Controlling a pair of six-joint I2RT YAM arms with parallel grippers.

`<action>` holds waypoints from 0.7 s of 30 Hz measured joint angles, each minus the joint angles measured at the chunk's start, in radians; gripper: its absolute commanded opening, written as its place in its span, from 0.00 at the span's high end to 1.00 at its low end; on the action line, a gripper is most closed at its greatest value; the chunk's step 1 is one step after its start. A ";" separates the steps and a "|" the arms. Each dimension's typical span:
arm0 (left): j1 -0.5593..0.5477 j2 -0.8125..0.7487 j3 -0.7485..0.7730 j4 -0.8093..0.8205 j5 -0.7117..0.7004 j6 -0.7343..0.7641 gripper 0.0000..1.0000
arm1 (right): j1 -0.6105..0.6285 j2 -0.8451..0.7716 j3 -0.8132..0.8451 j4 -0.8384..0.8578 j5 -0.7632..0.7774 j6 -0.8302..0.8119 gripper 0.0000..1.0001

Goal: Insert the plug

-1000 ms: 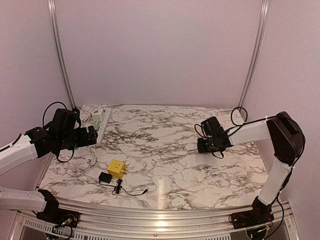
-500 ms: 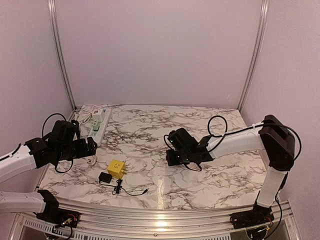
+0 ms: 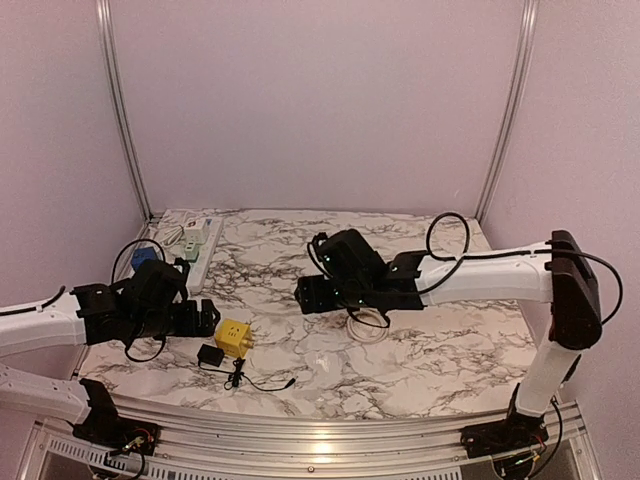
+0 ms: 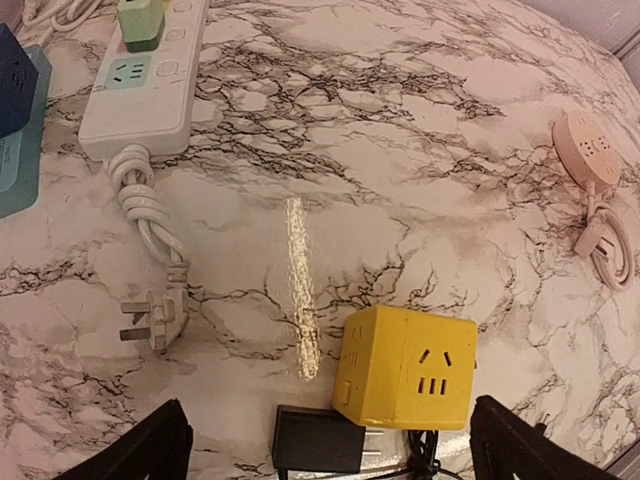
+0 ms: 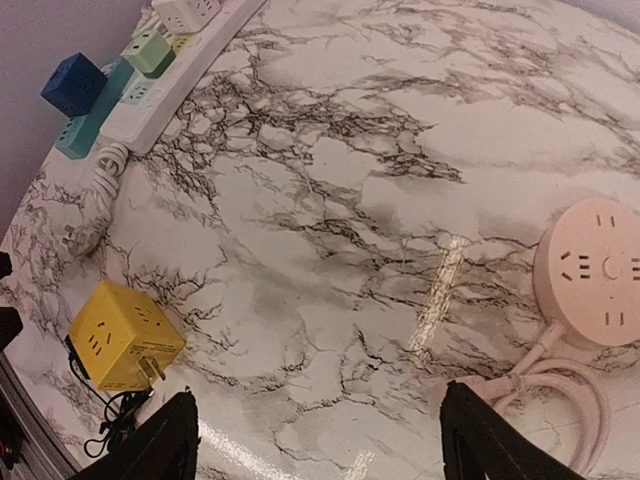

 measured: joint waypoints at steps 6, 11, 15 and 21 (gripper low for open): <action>-0.091 0.126 0.029 0.006 -0.028 0.014 0.01 | -0.013 -0.254 -0.014 -0.040 0.075 -0.072 0.12; -0.137 0.214 0.076 0.017 -0.047 0.029 0.01 | -0.062 -0.426 -0.101 -0.029 0.112 -0.104 0.12; -0.158 0.269 0.102 0.019 -0.065 0.038 0.01 | -0.093 -0.479 -0.200 -0.036 0.118 -0.113 0.13; -0.165 0.328 0.111 0.021 -0.100 0.042 0.01 | -0.100 -0.513 -0.276 -0.043 0.108 -0.116 0.13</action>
